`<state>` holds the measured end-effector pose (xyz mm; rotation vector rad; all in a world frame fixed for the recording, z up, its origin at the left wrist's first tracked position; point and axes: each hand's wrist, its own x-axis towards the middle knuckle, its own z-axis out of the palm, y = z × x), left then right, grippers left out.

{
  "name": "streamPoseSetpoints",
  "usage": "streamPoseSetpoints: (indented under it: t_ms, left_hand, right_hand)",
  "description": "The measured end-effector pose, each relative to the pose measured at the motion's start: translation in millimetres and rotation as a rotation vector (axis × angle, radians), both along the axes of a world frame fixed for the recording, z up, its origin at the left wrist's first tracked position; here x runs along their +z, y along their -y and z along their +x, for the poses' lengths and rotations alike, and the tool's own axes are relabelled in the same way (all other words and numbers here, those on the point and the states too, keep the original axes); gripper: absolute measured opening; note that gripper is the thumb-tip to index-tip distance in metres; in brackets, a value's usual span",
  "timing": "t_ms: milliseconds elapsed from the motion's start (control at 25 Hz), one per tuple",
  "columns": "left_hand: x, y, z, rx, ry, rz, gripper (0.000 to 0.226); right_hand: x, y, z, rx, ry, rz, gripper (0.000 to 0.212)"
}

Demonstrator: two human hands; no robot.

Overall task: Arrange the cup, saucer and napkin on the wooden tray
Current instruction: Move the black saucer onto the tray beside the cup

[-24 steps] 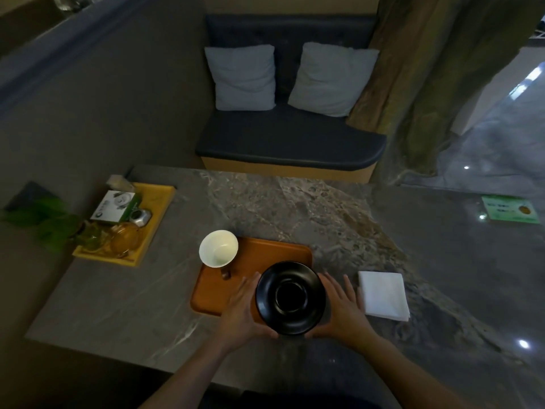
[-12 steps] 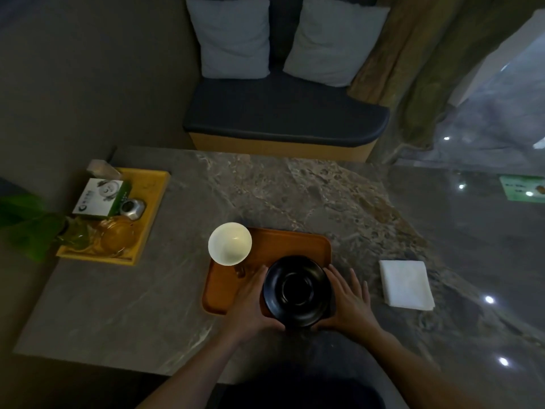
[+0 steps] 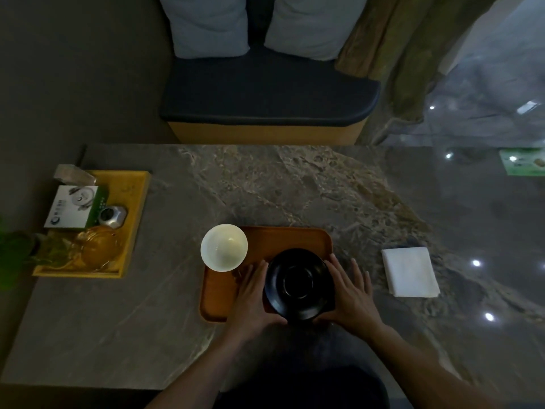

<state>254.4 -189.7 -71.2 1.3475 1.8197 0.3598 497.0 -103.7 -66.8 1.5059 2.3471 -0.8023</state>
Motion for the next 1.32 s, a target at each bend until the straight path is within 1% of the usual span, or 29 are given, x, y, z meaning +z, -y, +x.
streamPoseSetpoints:
  t_ms: [360, 480, 640, 800, 920, 1040, 1240, 1320]
  left_hand:
    - [-9, 1, -3, -0.055, -0.087, -0.007, 0.128]
    - [-11, 17, 3, -0.026, -0.149, 0.009, 0.119]
    - [-13, 29, 8, 0.024, -0.176, 0.05, 0.102]
    - [-11, 27, 8, 0.036, -0.174, 0.055, 0.096]
    - [-9, 26, 9, 0.03, -0.206, 0.039, 0.094]
    - [-5, 21, 10, 0.057, -0.189, 0.053, 0.09]
    - [1, 18, 10, 0.047, -0.195, 0.048, 0.089]
    - [2, 17, 10, 0.04, -0.171, 0.035, 0.09]
  right_hand:
    - [-2, 8, -2, -0.039, -0.009, 0.021, 0.123]
    - [-2, 21, 1, -0.051, -0.007, 0.055, 0.117]
    - [-6, 38, 1, -0.092, -0.046, 0.119, 0.102]
    - [-7, 37, -1, -0.115, -0.063, 0.113, 0.103]
    - [-6, 37, -3, -0.123, -0.036, 0.108, 0.103]
    - [-5, 36, -9, -0.162, -0.026, 0.106, 0.102]
    - [-4, 32, -11, -0.156, 0.003, 0.109, 0.103]
    - [-4, 33, -11, -0.167, -0.009, 0.112, 0.103]
